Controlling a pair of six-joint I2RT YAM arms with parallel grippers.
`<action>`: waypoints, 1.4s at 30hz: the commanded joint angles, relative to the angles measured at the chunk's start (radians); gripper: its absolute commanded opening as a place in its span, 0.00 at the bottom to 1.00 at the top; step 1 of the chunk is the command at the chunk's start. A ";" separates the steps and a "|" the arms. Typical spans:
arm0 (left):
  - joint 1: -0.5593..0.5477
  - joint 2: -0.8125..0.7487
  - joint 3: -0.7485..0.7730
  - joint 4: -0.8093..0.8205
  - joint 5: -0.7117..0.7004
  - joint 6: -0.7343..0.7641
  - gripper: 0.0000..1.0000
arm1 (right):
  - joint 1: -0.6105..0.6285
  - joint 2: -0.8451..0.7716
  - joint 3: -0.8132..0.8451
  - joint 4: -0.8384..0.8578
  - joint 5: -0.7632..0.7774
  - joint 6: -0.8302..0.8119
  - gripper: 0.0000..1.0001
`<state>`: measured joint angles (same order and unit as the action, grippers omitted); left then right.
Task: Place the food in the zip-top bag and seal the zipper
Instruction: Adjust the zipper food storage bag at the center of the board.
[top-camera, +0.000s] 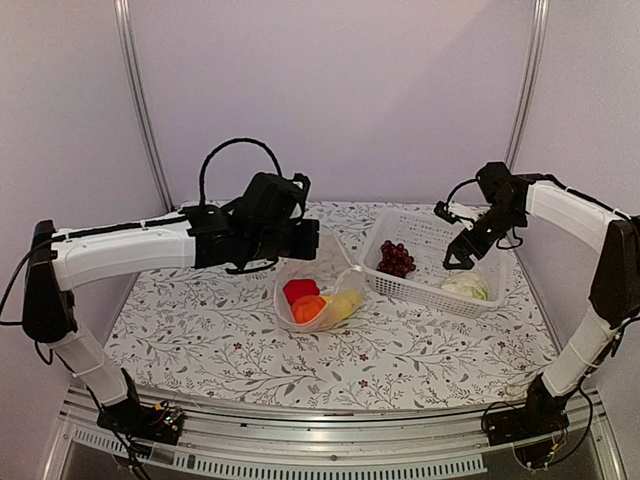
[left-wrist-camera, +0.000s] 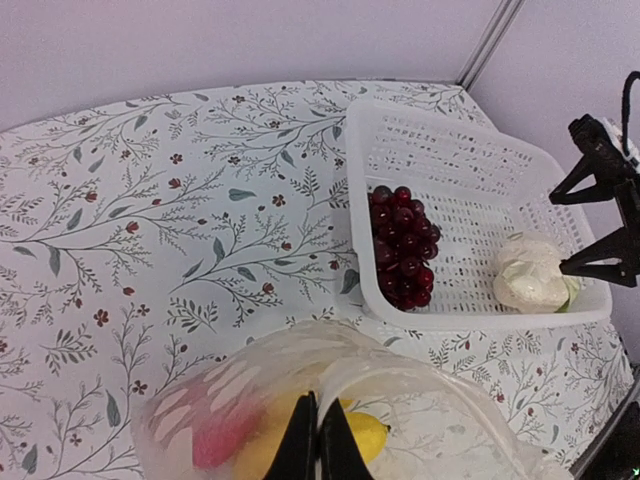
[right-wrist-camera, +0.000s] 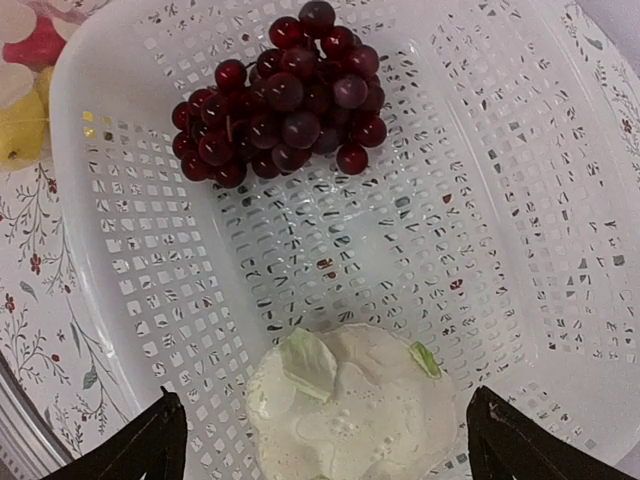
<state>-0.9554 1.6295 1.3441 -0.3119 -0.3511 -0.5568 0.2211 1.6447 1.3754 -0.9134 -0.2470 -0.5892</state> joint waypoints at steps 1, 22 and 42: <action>-0.002 0.045 0.038 -0.033 0.046 0.011 0.00 | 0.006 -0.063 0.024 -0.034 -0.168 0.009 0.96; -0.003 0.067 0.066 -0.035 0.069 0.032 0.00 | -0.036 0.151 -0.018 -0.182 0.094 0.024 0.99; -0.003 -0.014 0.046 -0.047 -0.012 -0.095 0.00 | -0.039 0.182 0.196 -0.229 -0.108 0.044 0.47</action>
<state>-0.9554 1.6821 1.3888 -0.3317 -0.2939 -0.5690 0.1768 1.8526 1.5154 -1.1336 -0.2619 -0.5518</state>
